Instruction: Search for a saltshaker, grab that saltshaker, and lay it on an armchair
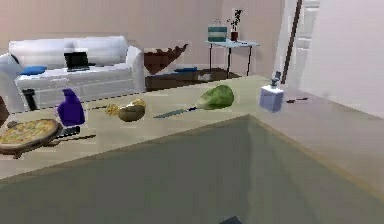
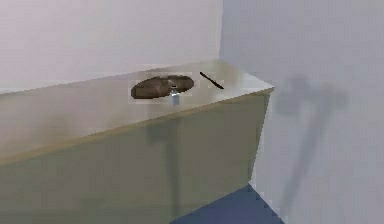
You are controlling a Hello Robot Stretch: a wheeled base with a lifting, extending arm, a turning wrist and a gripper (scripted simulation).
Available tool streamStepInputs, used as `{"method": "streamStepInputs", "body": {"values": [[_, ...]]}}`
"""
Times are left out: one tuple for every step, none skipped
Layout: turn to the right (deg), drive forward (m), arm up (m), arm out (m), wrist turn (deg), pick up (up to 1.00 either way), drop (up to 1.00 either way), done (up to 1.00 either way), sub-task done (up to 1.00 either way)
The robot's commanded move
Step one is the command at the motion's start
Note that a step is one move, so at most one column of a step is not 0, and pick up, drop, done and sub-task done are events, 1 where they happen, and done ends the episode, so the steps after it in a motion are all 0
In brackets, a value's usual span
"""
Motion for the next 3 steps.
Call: {"method": "streamStepInputs", "body": {"values": [[45.0, 0.0, 0.0, 0.0, 0.0, 0.0, 0.0, 0.0, 0.0], [45.0, 0.0, 0.0, 0.0, 0.0, 0.0, 0.0, 0.0, 0.0], [6.0, 0.0, 0.0, 0.0, 0.0, 0.0, 0.0, 0.0, 0.0]]}}
